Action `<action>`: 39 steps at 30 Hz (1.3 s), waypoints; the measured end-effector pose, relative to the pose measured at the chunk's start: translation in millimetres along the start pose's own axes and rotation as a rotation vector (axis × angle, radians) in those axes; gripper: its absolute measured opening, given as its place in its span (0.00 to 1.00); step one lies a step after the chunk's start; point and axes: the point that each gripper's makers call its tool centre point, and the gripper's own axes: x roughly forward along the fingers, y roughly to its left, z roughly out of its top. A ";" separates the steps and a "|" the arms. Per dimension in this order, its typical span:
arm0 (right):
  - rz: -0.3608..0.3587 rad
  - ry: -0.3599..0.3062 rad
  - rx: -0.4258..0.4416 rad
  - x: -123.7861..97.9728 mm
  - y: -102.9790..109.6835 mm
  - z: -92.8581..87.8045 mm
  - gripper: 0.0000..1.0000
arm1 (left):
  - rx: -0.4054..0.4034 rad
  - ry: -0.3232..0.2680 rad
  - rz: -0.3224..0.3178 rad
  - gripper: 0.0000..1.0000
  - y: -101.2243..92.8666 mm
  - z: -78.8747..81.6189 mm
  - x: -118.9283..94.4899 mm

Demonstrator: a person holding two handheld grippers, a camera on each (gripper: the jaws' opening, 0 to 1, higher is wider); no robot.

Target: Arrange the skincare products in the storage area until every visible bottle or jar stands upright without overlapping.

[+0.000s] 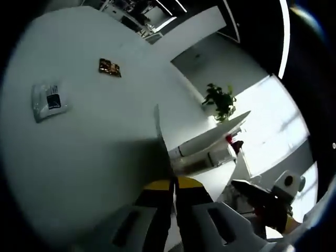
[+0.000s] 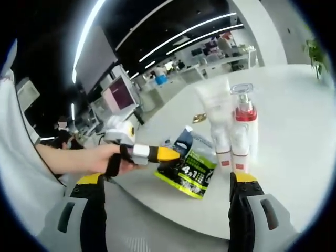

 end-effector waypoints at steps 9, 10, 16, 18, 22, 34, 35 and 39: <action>0.002 0.003 0.005 0.6 1.5 0.0 0.98 | 0.122 0.034 0.083 0.00 9.6 -4.2 3.0; 0.002 0.003 0.005 0.7 1.8 0.1 0.98 | 0.156 0.046 0.102 0.00 14.6 -3.8 3.6; 0.003 0.006 0.011 0.8 1.1 -0.5 0.98 | 0.261 0.080 0.153 0.02 24.6 -1.8 1.8; 0.003 0.006 0.011 0.5 -1.0 -1.0 0.98 | 0.301 0.097 0.171 0.03 27.2 -3.1 0.8; 0.003 0.006 0.014 0.5 -0.8 -1.2 0.98 | 0.358 0.113 0.182 0.04 22.7 -7.8 2.1; 0.004 0.005 0.018 -0.2 -2.5 -1.4 0.98 | 0.524 0.168 0.260 0.10 32.4 -9.2 0.0; 0.004 0.005 0.018 -0.3 -2.9 -1.5 0.98 | 0.532 0.168 0.262 0.11 32.1 -9.4 0.2; 0.004 0.004 0.019 -0.6 -4.4 -1.8 0.98 | 0.530 0.173 0.267 0.11 34.2 -9.4 0.5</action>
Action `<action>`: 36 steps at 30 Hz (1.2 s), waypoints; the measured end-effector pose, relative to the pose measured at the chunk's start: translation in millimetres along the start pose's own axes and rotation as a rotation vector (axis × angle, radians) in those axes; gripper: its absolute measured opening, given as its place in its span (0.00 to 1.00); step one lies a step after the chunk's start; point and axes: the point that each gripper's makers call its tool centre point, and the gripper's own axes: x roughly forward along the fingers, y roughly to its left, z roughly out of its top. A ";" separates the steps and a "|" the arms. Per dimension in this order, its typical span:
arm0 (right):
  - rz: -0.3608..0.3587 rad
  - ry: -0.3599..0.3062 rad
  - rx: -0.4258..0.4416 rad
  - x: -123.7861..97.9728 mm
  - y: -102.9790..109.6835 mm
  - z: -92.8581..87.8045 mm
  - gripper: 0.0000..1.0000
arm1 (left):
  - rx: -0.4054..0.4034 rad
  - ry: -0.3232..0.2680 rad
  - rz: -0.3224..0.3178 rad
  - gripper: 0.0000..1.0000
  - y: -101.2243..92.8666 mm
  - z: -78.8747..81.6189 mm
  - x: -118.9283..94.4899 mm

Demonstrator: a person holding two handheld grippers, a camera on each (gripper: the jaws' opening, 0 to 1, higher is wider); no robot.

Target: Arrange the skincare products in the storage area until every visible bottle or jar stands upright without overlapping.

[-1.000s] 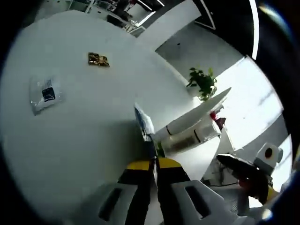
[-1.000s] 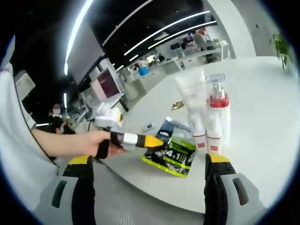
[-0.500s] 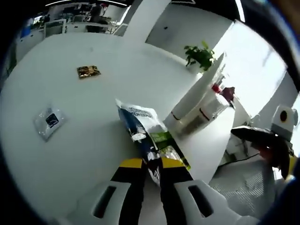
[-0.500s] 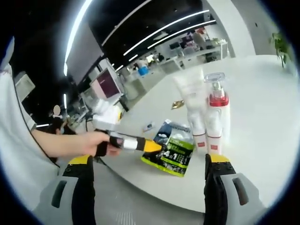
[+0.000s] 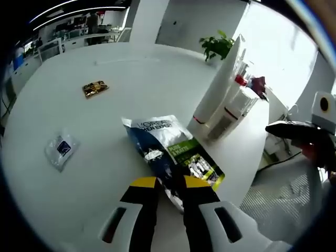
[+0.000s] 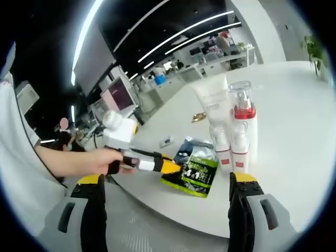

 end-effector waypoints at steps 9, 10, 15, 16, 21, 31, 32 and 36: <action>-0.001 0.001 0.002 0.2 2.2 0.1 0.97 | 0.008 0.018 0.027 0.10 5.9 -4.0 -1.8; 0.000 0.000 0.002 0.3 2.4 0.3 0.97 | 0.010 0.016 0.027 0.09 6.1 -3.5 -2.4; 0.000 0.003 0.002 0.4 2.4 0.0 0.97 | 0.028 0.017 0.029 0.11 6.9 -3.2 -0.5; 0.000 0.003 0.001 0.4 2.6 0.1 0.97 | 0.032 0.018 0.028 0.12 6.3 -3.3 -0.7; -0.001 0.004 0.000 0.4 2.6 0.0 0.97 | 0.044 0.012 0.028 0.17 4.1 -2.3 -3.0; -0.006 -0.004 0.003 -0.5 0.3 0.5 0.97 | 0.070 -0.003 0.025 0.28 8.6 -1.4 -13.0; -0.006 -0.005 0.003 -0.6 0.1 0.6 0.97 | 0.068 -0.005 0.026 0.29 9.7 -1.3 -14.2; -0.009 -0.006 0.004 -0.7 -0.6 0.6 0.97 | 0.064 -0.015 0.023 0.34 11.6 -2.7 -19.5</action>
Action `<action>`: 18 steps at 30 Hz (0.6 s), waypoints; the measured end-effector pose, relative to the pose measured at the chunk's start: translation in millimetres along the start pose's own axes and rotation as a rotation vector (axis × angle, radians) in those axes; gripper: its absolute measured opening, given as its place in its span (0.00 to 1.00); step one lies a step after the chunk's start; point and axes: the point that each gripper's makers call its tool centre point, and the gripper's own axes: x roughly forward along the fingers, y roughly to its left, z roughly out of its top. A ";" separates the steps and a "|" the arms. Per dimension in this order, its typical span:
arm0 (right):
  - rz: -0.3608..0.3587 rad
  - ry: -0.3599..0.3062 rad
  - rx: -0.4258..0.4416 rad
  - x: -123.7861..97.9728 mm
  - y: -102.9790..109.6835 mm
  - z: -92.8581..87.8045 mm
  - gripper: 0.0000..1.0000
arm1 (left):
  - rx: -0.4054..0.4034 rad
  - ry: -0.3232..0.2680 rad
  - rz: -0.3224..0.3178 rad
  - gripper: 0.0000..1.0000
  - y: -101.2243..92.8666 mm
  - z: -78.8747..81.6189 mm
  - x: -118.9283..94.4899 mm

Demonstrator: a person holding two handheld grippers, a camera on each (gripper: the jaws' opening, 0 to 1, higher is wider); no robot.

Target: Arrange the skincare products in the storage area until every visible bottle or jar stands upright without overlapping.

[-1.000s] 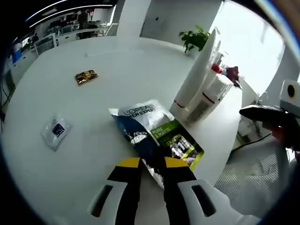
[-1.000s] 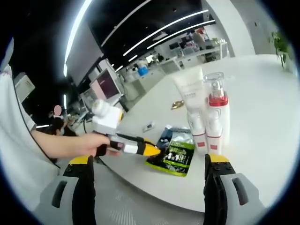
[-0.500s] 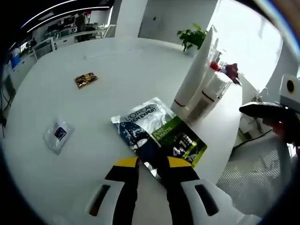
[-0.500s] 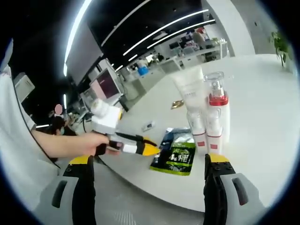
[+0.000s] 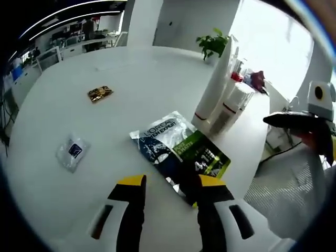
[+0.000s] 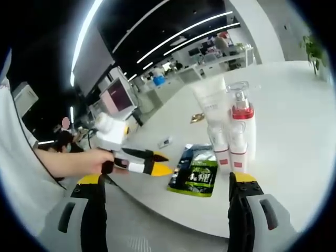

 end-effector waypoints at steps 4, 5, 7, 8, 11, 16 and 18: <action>0.000 -0.003 0.007 -0.3 2.3 0.6 0.97 | -0.011 -0.014 0.004 0.39 1.3 -1.3 -8.2; -0.001 -0.004 0.007 -0.2 2.3 0.8 0.97 | -0.014 -0.018 0.002 0.41 0.3 -0.9 -10.4; 0.001 -0.006 0.008 -0.2 3.5 1.3 0.97 | -0.023 -0.027 0.000 0.43 -1.5 0.0 -15.7; 0.001 -0.006 0.007 -0.1 3.8 1.3 0.97 | -0.026 -0.030 0.000 0.44 -1.5 -0.2 -18.5; 0.003 -0.008 0.003 0.1 4.5 1.7 0.97 | -0.037 -0.034 0.011 0.47 5.8 -3.5 -23.7; 0.002 -0.016 0.003 0.0 3.1 3.1 0.97 | -0.070 -0.056 0.019 0.54 14.4 -5.8 -36.3; 0.002 -0.021 0.003 0.0 3.5 3.8 0.97 | -0.098 -0.070 0.024 0.57 14.1 -6.6 -43.5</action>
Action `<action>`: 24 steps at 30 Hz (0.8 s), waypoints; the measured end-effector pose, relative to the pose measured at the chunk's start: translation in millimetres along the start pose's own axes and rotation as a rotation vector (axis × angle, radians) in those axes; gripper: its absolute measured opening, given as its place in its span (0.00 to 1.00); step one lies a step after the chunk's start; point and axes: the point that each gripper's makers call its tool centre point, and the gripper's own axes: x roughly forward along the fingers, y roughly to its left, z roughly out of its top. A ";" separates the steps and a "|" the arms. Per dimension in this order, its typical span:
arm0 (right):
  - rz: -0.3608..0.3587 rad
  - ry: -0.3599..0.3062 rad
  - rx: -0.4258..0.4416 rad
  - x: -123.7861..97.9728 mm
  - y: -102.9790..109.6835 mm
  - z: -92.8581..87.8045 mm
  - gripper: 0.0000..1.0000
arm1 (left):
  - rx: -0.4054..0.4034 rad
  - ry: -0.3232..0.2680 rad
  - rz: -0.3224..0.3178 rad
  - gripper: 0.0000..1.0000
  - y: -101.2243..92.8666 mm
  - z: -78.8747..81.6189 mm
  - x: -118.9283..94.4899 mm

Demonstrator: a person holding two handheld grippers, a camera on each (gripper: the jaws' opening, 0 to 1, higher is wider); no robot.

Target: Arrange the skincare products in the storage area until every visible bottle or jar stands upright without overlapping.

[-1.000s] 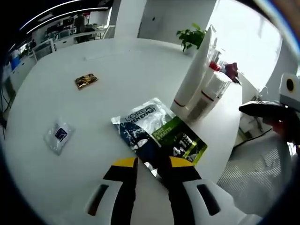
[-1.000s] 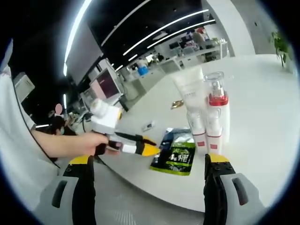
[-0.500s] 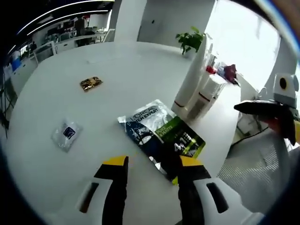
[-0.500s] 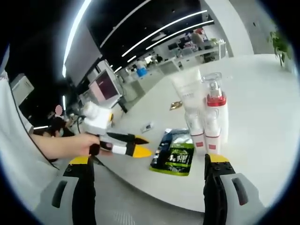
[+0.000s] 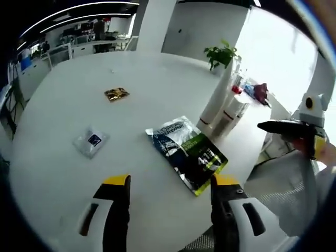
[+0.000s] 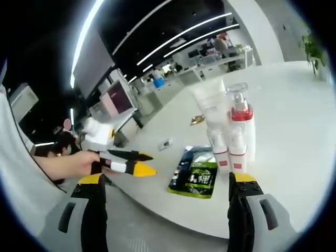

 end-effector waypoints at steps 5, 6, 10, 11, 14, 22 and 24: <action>0.000 -0.001 -0.005 -0.5 1.7 0.1 0.96 | -0.022 -0.017 0.009 0.62 5.4 -0.8 -11.3; 0.000 0.000 -0.006 -0.6 1.5 -0.2 0.96 | -0.024 -0.019 0.010 0.62 4.4 -1.7 -15.2; 0.001 -0.002 -0.008 -1.3 1.6 -0.2 0.96 | -0.037 -0.029 0.017 0.63 8.0 -3.4 -22.8; 0.001 -0.002 -0.008 -1.5 1.5 -0.3 0.96 | -0.041 -0.031 0.017 0.64 7.8 -4.8 -24.6; 0.000 -0.004 -0.009 -0.9 -1.2 -0.7 0.96 | -0.032 -0.044 0.023 0.65 9.3 -6.3 -28.4; -0.003 -0.007 -0.020 -0.8 -4.8 -0.8 0.96 | -0.024 -0.066 0.053 0.70 13.8 -9.4 -52.6; -0.005 -0.007 -0.021 -0.9 -5.4 -1.3 0.96 | -0.018 -0.065 0.059 0.71 16.2 -11.8 -59.1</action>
